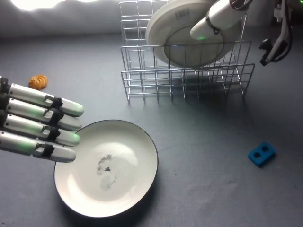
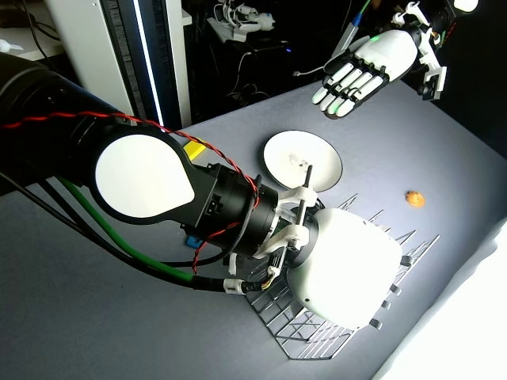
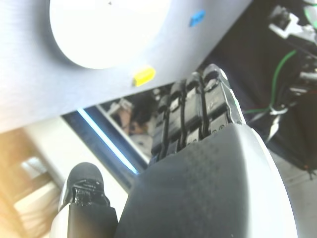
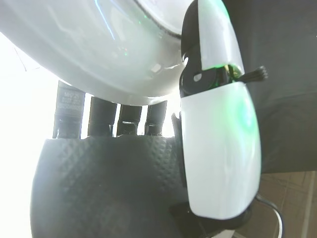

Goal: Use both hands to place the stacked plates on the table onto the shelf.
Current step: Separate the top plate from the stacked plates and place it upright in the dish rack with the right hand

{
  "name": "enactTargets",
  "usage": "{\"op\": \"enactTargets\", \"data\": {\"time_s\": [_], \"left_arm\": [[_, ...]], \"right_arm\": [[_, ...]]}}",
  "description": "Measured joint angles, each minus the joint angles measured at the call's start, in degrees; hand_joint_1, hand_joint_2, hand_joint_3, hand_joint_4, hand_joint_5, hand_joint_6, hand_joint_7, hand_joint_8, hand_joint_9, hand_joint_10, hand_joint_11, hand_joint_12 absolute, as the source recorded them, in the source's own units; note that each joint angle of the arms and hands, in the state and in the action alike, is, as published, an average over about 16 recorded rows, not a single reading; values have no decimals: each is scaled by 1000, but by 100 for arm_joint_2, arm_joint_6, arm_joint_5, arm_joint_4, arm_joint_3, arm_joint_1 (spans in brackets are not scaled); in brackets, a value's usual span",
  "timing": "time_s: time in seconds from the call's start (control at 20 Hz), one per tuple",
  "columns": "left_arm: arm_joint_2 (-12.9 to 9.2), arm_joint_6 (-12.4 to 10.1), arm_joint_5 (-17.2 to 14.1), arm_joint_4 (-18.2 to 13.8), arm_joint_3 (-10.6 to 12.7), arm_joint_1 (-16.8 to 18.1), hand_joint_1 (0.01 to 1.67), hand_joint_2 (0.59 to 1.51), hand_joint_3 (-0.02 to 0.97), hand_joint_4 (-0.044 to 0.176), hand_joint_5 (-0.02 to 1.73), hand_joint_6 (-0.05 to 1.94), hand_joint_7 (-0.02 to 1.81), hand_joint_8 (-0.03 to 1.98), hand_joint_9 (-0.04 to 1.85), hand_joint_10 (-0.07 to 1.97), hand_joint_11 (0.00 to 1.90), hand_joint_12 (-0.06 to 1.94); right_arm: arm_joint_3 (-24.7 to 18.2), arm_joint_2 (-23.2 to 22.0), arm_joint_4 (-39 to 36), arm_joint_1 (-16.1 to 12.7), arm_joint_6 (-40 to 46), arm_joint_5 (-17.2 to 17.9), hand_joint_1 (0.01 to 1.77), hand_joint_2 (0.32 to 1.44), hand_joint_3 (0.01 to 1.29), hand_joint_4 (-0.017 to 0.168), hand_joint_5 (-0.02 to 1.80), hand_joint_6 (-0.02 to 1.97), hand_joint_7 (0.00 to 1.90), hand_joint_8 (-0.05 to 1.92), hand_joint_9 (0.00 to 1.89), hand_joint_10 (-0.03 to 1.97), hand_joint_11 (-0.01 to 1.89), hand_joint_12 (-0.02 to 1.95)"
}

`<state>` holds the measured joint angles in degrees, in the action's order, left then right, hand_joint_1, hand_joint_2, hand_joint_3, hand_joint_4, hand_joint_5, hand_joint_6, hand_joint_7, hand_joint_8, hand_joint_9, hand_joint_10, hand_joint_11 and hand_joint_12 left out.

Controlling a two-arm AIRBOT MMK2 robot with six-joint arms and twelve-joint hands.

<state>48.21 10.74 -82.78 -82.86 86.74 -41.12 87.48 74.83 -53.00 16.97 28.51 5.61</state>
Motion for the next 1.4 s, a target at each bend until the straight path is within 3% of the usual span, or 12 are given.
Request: {"op": "enactTargets", "data": {"time_s": [1.05, 1.4], "left_arm": [[-12, 60, 563, -187, 30, -560, 16, 1122, 14, 6, 84, 14, 131, -1, 76, 7, 15, -1], [-46, 64, 863, -103, -60, -750, 16, 1124, 14, 6, 87, 14, 131, -1, 77, 8, 15, -1]], "right_arm": [[-123, -131, 3, -71, -137, -8, 1204, 1036, 15, -2, 958, 726, 1120, 594, 1280, 44, 831, 1085], [-161, -185, -8, -196, -234, 1, 1125, 1021, 14, -2, 947, 477, 1098, 406, 1235, 32, 742, 1123]]}}
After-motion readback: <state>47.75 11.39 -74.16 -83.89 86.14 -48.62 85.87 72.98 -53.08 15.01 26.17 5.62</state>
